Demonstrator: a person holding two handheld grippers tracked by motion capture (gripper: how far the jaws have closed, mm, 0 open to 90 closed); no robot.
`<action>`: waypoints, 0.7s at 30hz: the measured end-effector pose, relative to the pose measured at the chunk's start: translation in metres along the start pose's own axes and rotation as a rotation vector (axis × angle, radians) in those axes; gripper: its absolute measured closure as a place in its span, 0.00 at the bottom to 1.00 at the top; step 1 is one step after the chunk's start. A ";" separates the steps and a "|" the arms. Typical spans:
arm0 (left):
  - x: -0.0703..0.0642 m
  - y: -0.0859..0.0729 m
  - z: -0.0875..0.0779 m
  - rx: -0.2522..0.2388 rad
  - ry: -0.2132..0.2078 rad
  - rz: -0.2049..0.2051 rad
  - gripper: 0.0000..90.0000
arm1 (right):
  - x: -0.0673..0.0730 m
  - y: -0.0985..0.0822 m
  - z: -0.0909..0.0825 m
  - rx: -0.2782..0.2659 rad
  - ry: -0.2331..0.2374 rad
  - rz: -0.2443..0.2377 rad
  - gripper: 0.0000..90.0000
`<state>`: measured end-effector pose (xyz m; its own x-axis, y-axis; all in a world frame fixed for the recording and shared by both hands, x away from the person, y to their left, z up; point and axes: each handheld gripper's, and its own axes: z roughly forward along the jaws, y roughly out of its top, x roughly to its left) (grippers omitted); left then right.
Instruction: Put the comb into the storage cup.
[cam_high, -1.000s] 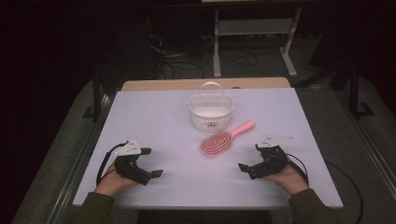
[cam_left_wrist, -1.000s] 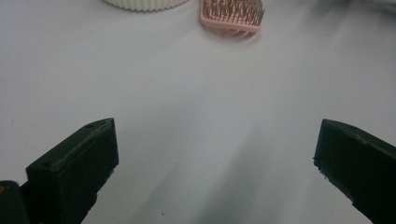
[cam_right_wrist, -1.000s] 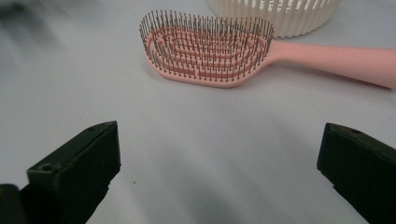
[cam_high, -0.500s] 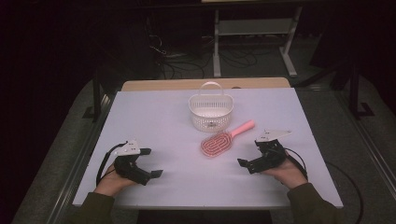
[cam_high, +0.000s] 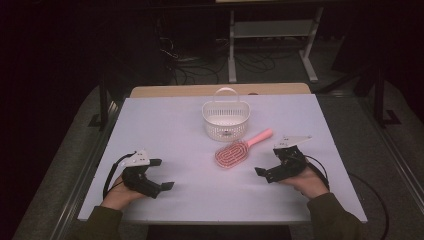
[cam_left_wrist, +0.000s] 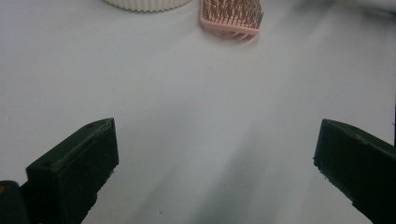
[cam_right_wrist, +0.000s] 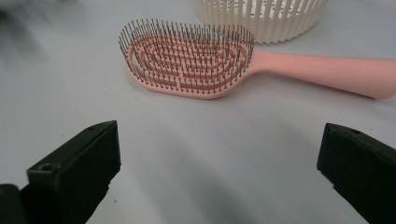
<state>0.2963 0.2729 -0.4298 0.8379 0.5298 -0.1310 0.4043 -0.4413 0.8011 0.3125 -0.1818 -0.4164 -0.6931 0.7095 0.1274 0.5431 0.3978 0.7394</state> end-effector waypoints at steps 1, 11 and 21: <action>0.000 0.000 0.000 0.000 0.000 0.000 0.00 | 0.000 0.000 0.000 0.001 -0.002 0.003 0.00; -0.001 0.000 0.000 -0.004 0.003 0.000 0.00 | -0.003 0.005 0.000 0.002 0.001 0.001 0.00; -0.001 0.000 0.000 -0.006 0.001 -0.003 0.00 | -0.008 0.010 -0.001 0.011 -0.006 0.009 0.00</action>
<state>0.2960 0.2725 -0.4296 0.8364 0.5317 -0.1332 0.4046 -0.4350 0.8044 0.3231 -0.1838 -0.4088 -0.6855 0.7163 0.1302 0.5543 0.3976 0.7312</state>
